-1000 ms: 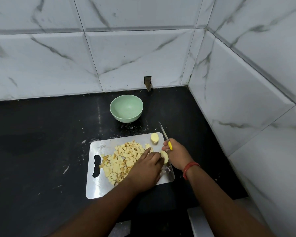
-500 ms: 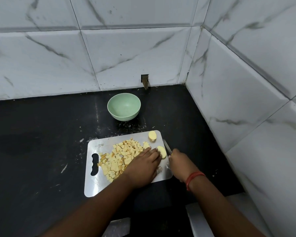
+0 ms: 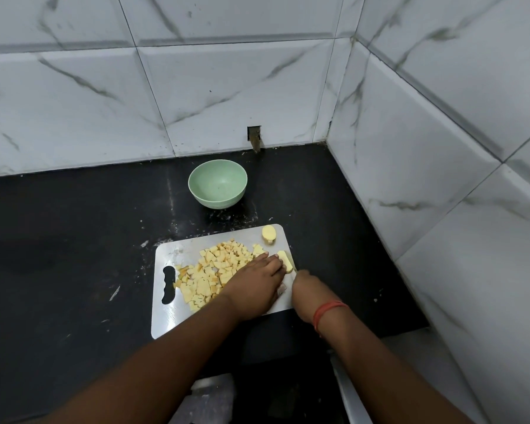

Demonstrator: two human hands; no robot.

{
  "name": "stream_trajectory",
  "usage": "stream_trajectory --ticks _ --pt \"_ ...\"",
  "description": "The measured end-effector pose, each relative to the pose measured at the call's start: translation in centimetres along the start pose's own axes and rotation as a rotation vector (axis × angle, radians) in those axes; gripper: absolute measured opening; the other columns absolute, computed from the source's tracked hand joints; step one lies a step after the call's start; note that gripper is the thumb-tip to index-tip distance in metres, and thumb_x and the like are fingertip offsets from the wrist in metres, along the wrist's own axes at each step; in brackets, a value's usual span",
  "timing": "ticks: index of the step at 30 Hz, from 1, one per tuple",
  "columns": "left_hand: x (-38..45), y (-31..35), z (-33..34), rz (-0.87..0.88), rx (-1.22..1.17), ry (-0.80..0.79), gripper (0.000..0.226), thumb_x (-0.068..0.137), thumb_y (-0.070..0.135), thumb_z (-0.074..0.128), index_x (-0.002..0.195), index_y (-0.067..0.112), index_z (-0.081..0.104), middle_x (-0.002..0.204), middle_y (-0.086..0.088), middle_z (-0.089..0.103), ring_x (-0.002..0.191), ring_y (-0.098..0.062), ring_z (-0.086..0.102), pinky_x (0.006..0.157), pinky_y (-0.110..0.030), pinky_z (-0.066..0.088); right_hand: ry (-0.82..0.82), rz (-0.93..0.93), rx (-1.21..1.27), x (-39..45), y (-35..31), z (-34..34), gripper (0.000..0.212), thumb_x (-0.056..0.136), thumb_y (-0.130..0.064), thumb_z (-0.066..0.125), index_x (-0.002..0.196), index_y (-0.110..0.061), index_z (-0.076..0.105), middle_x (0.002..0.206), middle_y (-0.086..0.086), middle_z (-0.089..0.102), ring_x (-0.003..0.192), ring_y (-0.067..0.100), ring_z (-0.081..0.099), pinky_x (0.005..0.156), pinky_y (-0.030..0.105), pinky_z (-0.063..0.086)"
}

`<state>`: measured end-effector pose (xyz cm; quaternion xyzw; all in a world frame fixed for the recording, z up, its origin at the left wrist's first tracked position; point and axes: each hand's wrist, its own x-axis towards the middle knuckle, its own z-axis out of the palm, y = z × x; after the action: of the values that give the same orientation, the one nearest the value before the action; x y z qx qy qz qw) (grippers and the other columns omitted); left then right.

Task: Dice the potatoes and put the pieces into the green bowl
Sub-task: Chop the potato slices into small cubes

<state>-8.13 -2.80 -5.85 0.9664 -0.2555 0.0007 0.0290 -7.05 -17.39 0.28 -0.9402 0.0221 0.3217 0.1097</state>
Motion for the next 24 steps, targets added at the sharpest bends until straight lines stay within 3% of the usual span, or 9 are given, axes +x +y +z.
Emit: stream_trajectory --ticks 5,12,18,24 --pt "-0.1 0.0 -0.2 0.006 0.034 -0.005 0.054 0.106 0.038 0.039 0.149 0.006 0.045 0.148 -0.014 0.046 0.142 -0.028 0.039 0.126 -0.038 0.015 0.013 -0.056 0.014 -2.9 3.2 2.1 0.029 0.094 -0.004 0.037 0.122 -0.004 0.044 0.127 0.018 0.057 0.115 0.032 0.059 0.09 0.034 0.045" --pt "-0.4 0.1 -0.8 -0.024 -0.061 -0.016 0.057 0.106 0.04 0.04 0.153 0.008 0.042 0.155 -0.011 0.041 0.145 -0.025 0.036 0.125 -0.033 0.008 0.084 -0.087 0.037 -3.7 3.0 1.0 0.025 0.094 -0.004 0.041 0.119 -0.004 0.044 0.12 0.018 0.06 0.107 0.033 0.062 0.078 0.032 0.045" --pt "-0.7 -0.2 -1.4 -0.01 -0.114 -0.042 0.055 0.107 0.04 0.041 0.151 0.009 0.045 0.155 -0.01 0.042 0.144 -0.025 0.037 0.123 -0.028 0.006 0.043 0.002 -0.03 -0.6 -0.6 -1.2 0.044 0.093 -0.01 0.053 0.136 -0.006 0.04 0.134 0.016 0.053 0.117 0.029 0.058 0.094 0.035 0.047" --pt "-0.5 -0.7 -1.5 0.005 -0.129 -0.058 0.053 0.105 0.039 0.038 0.145 0.007 0.053 0.147 -0.012 0.049 0.132 -0.029 0.049 0.122 -0.034 0.02 0.044 -0.012 -0.08 0.2 -0.9 -1.0 0.039 0.095 -0.007 0.049 0.133 -0.004 0.044 0.132 0.017 0.054 0.116 0.03 0.059 0.092 0.033 0.047"
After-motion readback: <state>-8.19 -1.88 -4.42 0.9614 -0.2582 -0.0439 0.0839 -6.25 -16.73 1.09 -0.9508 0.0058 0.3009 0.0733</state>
